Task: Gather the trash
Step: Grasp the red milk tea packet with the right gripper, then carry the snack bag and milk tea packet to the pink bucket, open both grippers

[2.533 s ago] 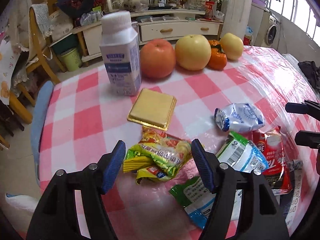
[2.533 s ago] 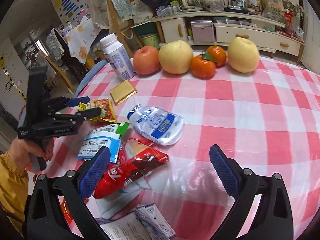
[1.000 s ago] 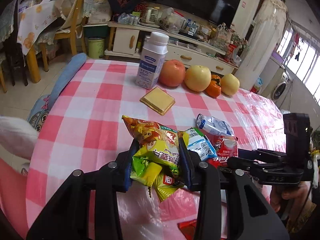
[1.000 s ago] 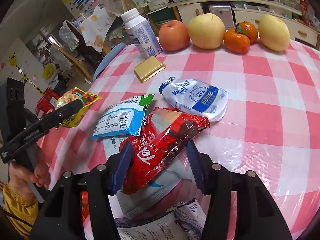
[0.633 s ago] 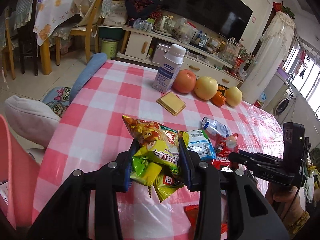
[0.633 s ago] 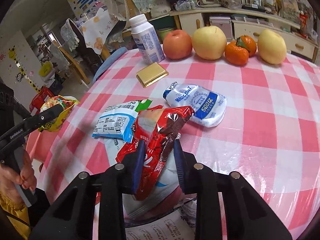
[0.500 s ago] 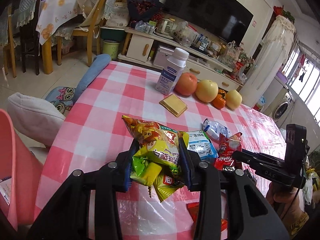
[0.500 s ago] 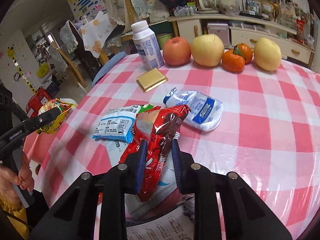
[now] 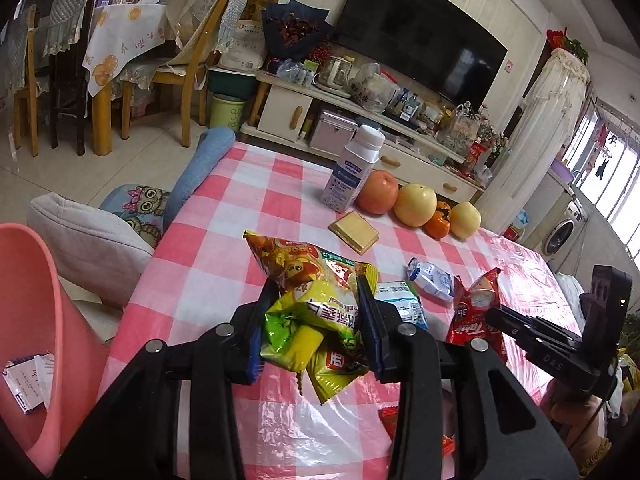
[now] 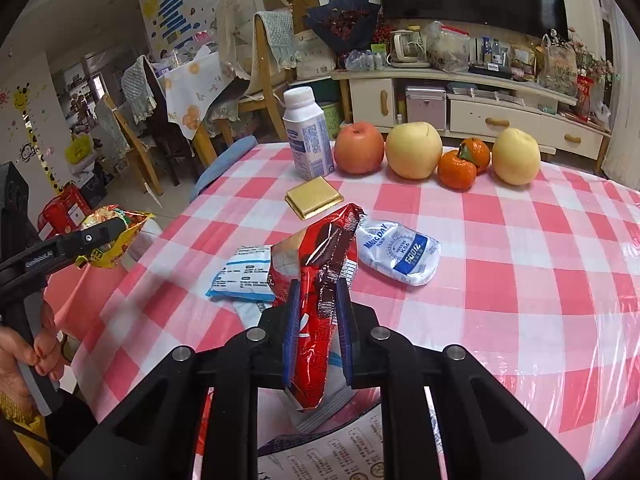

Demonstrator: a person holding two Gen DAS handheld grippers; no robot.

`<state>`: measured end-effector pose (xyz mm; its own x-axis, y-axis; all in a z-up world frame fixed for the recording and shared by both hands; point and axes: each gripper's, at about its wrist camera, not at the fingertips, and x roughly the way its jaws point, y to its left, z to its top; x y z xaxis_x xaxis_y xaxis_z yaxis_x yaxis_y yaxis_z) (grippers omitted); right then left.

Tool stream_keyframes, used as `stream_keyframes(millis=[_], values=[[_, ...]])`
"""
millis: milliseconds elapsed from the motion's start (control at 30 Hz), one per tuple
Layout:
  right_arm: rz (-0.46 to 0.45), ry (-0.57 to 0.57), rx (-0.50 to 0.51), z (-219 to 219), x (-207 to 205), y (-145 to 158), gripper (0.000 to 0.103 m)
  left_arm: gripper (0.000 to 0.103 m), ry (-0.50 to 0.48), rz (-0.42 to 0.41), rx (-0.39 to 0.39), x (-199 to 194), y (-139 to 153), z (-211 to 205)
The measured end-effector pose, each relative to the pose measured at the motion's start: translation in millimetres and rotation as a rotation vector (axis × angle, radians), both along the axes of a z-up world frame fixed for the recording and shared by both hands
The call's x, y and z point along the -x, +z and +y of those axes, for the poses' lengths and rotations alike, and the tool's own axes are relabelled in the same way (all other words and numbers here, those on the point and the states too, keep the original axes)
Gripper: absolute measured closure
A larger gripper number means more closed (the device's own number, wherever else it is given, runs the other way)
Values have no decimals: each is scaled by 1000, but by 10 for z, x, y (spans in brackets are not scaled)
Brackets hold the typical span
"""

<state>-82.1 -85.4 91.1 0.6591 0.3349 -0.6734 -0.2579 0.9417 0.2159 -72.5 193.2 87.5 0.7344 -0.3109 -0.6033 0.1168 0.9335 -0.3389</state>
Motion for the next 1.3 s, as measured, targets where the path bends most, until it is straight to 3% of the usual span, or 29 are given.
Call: stream_keyframes(millis=[133,233,367,400,500,733,800,900,1000,1200,1267,1300], values=[[103,78,26,152,-23,-130,84,62,4,12,11,-9,-12,55],[159,73,74,262,-67,-281,75,62,13,15,-18,-6,-5,55],[138,71,104,401,-38,-283,26,62,15,6,-5,2,32,99],[135,71,103,428,-32,-280,23,62,17,3,-2,-1,40,112],[138,66,118,530,-40,-346,21,62,17,1,17,-6,42,148],[105,39,298,856,-117,-480,22,62,29,6,20,0,27,212],[105,23,354,884,-142,-539,46,62,38,4,22,5,29,245],[98,22,352,866,-144,-558,47,62,48,-8,37,23,55,309],[82,23,349,860,-109,-543,58,62,56,-12,39,30,62,360],[53,1,328,832,-29,-435,60,62,44,52,56,-23,-49,470],[41,-5,308,816,8,-357,60,55,48,81,37,-55,-120,512],[33,-8,300,806,24,-320,60,45,52,93,26,-67,-151,527]])
